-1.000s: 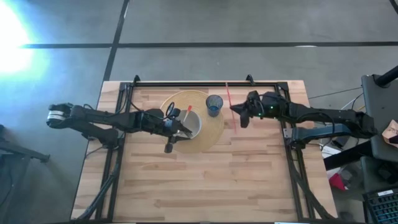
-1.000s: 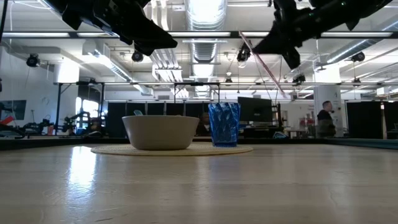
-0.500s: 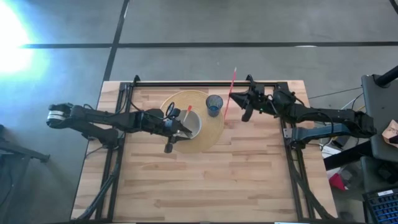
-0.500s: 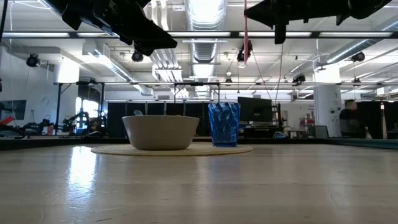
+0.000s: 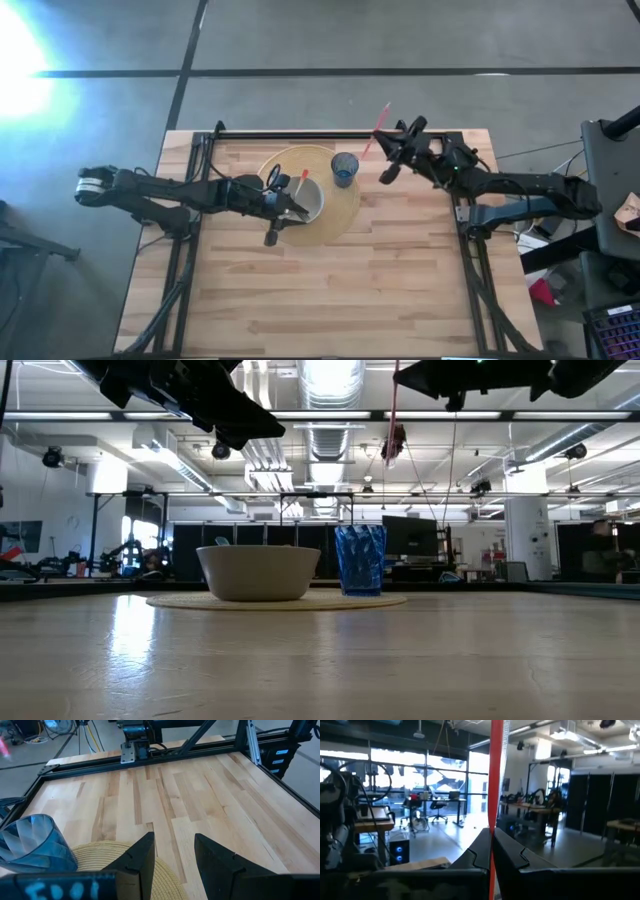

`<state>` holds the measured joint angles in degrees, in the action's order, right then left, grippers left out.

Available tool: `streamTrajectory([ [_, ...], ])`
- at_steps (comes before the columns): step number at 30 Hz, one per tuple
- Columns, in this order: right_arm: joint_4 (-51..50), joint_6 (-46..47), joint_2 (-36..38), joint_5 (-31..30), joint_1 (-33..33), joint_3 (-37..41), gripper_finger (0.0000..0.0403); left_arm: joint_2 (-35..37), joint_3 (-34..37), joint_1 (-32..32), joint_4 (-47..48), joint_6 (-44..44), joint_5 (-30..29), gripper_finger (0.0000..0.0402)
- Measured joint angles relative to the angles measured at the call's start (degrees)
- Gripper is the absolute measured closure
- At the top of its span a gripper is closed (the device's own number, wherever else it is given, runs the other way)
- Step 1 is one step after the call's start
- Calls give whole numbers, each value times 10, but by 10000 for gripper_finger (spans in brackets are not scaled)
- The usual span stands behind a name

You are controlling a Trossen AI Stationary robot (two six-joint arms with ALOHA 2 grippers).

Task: Pick & Place Utensil
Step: Put the orange straw into the blue cup

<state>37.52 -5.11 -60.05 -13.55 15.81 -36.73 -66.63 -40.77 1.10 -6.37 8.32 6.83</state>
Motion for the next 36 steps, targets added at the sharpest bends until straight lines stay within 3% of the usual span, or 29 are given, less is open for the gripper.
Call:
streamTrajectory([
  [8,99,-73,-115,5,1,-2,394,0,0,0,0,0,0,268],
  [16,114,-17,-200,4,18,-27,394,0,0,0,0,0,0,268],
  [36,46,101,-271,2,32,-34,394,0,0,0,0,-5,0,268],
])
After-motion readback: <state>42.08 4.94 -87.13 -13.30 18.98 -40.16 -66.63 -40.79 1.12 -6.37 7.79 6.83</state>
